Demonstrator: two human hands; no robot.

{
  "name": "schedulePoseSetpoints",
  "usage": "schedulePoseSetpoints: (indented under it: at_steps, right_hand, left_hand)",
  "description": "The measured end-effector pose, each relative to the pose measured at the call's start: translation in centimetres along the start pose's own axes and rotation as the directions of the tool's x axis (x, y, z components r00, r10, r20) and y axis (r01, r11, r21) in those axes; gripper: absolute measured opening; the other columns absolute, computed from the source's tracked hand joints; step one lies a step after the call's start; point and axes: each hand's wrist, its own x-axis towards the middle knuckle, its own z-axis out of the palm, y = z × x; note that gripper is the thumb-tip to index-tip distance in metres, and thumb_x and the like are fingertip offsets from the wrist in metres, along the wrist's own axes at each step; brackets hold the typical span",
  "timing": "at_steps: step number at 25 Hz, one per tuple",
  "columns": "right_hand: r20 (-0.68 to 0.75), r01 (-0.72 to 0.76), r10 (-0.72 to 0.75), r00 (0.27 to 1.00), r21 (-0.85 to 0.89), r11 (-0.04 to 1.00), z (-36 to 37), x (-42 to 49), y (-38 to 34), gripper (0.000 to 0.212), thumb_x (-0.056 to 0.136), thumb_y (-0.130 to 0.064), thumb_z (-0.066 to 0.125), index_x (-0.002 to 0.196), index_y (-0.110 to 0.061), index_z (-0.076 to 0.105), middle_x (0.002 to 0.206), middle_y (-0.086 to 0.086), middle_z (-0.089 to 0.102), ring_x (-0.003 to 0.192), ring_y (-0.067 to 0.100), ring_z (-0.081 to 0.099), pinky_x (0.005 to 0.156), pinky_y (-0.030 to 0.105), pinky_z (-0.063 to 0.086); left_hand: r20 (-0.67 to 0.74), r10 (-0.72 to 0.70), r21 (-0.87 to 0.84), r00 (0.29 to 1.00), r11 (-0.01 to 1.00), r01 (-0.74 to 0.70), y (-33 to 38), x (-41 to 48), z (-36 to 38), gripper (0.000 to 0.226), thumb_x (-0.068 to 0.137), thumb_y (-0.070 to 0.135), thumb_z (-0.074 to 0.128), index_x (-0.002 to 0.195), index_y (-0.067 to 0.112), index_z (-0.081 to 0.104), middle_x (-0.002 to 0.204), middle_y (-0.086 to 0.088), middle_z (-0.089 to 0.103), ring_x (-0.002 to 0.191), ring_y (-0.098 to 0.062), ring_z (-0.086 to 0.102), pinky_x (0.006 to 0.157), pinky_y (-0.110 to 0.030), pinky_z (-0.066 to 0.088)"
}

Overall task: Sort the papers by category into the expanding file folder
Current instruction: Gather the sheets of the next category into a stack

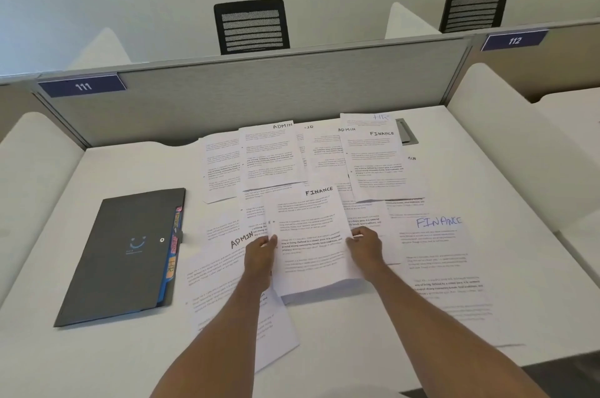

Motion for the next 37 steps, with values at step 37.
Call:
schedulePoseSetpoints:
  at_steps: [37]
  right_hand:
    - [0.270, 0.475, -0.463, 0.844, -0.777, 0.412, -4.9, 13.5, -2.2, 0.044, 0.097, -0.042, 0.059, 0.130, -0.012, 0.056, 0.123, 0.004, 0.064, 0.114, 0.024, 0.059, 0.086, 0.036, 0.053]
  left_hand:
    - [-0.054, -0.017, -0.042, 0.998, 0.999, 0.015, 0.1, 5.5, 5.0, 0.014, 0.093, 0.008, 0.073, 0.093, 0.019, 0.081, 0.097, -0.004, 0.083, 0.100, -0.036, 0.077, 0.098, -0.057, 0.059]
